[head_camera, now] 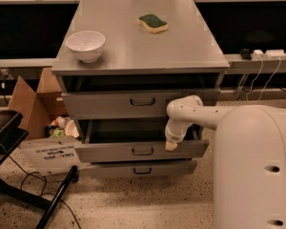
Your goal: Open middle drawer
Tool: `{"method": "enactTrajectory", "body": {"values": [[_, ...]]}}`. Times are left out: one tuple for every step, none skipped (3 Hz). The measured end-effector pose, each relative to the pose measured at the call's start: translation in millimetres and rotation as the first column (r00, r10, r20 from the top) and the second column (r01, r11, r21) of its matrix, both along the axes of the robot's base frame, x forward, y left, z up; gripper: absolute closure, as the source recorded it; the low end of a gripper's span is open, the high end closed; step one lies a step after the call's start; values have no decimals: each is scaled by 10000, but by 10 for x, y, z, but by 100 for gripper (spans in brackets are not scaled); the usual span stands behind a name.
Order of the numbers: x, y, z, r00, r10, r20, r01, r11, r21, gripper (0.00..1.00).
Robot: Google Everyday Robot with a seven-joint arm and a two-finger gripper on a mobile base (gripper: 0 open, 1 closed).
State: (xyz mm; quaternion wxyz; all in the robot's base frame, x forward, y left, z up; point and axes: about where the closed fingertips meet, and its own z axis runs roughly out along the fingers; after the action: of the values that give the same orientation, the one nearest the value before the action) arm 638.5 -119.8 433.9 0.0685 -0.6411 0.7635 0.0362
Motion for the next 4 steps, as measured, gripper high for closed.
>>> {"method": "enactTrajectory", "body": {"values": [[0,0,0,10000,0,0,0,10000,0,42],[0,0,-1,10000,0,-1,0,10000,0,19],[0,0,-1,10000,0,-1,0,10000,0,0],[-1,0,-1,10000,0,-2,0,10000,0,0]]}}
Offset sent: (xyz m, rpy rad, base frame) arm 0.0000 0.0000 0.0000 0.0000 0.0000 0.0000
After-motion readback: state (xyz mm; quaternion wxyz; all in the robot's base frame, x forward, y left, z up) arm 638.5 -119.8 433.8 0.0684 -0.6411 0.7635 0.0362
